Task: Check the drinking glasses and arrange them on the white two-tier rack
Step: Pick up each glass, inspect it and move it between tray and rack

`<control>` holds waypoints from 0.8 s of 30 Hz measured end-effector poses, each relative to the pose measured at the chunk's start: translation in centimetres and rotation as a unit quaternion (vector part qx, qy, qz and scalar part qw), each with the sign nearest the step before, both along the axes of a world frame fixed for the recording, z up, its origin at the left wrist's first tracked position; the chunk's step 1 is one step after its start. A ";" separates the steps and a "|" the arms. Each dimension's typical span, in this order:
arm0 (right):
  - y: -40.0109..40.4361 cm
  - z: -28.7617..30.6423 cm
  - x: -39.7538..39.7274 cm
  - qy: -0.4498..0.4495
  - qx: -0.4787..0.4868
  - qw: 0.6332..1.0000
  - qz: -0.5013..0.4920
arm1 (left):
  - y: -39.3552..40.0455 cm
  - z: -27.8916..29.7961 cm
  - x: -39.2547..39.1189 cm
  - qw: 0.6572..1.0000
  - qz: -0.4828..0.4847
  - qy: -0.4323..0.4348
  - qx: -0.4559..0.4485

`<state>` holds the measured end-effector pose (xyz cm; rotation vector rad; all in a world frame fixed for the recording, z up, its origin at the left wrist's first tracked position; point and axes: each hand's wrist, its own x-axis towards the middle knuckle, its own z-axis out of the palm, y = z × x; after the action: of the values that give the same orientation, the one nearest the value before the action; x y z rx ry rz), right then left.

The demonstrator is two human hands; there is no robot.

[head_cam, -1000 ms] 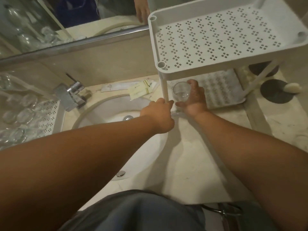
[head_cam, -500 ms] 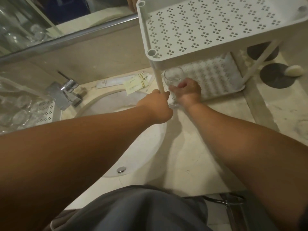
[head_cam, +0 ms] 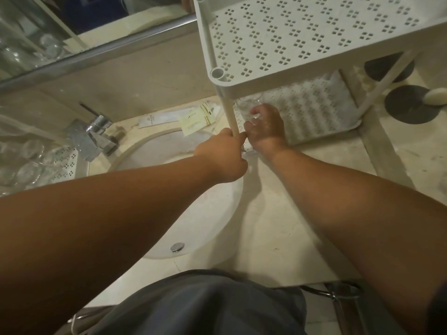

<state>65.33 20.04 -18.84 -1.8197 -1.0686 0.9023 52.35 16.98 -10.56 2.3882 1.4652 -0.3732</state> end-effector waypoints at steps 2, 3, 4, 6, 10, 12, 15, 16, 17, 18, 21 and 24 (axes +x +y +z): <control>0.0 -0.2 -0.1 0.005 0.000 1.000 0.006 | -0.1 0.1 -0.1 1.000 0.000 0.005 -0.003; 0.1 -0.3 -0.1 0.000 -0.010 1.000 0.013 | -0.1 0.1 -0.1 1.000 -0.002 0.008 -0.005; 0.3 -0.4 0.0 -0.006 -0.025 0.999 0.023 | -0.1 0.2 -0.2 1.000 -0.005 0.009 -0.006; 0.6 -0.4 0.3 -0.012 -0.053 0.997 0.049 | 0.0 0.4 -0.2 1.000 -0.006 0.009 -0.007; 1.0 -0.2 0.6 -0.009 -0.074 0.993 0.090 | -0.1 0.4 -0.2 1.000 -0.002 0.005 -0.011; 1.2 0.0 0.7 -0.019 -0.081 0.990 0.111 | -0.1 0.4 -0.3 1.000 0.002 -0.002 -0.012; 1.5 -0.1 1.1 -0.049 -0.082 0.985 0.145 | 0.0 0.3 -0.4 1.000 -0.011 0.010 0.003; 1.6 -0.2 1.3 -0.070 -0.084 0.981 0.158 | 0.0 0.2 -0.5 1.000 -0.020 0.019 0.009; 1.8 -0.3 1.4 -0.094 -0.087 0.977 0.171 | 0.0 0.1 -0.6 0.999 -0.028 0.026 0.013; 1.9 -0.4 1.6 -0.116 -0.086 0.973 0.182 | 0.0 0.1 -0.7 0.999 -0.034 0.030 0.015; 2.3 -0.7 1.7 -0.141 -0.075 0.966 0.206 | 0.1 0.0 -0.8 0.998 -0.042 0.032 0.019; 2.4 -0.6 1.7 -0.141 -0.096 0.963 0.211 | 0.1 -0.3 -0.7 0.999 -0.035 0.023 0.018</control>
<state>67.04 22.48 -19.45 -1.9572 -1.6415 1.0415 51.62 17.07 -10.87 2.4796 1.4224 -0.4239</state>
